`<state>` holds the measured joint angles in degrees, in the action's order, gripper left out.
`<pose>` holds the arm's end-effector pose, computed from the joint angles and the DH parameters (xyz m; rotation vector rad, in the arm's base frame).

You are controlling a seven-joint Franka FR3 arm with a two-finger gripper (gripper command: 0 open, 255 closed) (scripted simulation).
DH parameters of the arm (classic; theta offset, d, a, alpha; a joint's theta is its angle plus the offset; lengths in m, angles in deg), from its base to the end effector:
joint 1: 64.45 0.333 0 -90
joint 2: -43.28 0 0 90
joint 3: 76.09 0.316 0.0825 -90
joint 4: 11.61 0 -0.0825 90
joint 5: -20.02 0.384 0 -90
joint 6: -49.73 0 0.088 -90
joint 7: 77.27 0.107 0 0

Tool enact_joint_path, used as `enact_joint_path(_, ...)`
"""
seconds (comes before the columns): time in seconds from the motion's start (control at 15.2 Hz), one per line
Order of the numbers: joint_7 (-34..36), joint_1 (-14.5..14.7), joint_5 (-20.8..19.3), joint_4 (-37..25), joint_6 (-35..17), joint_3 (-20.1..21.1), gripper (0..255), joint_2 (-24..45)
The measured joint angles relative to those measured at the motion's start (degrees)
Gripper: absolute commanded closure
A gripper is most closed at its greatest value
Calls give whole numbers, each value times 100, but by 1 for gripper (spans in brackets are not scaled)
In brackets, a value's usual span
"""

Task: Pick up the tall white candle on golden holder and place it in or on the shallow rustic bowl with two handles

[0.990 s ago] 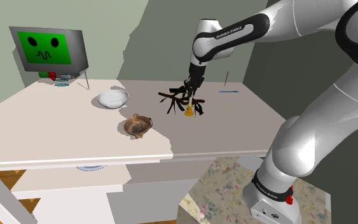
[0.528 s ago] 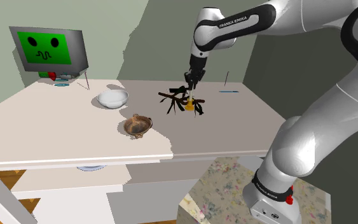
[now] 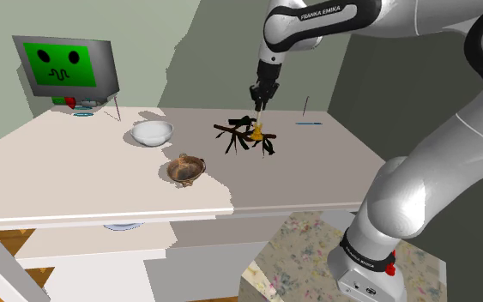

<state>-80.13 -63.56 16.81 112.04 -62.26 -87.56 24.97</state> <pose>0.4622 -0.0984 0.5375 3.1290 -0.1726 0.1740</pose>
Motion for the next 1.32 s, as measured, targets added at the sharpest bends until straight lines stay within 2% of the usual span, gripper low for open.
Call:
enact_joint_path(0.2,39,21,15,-214,184,33,255,29)
enact_joint_path(0.79,966,441,178,-1412,516,635,255,927)
enact_joint_path(1.32,1802,838,173,-3114,1002,1086,255,2161)
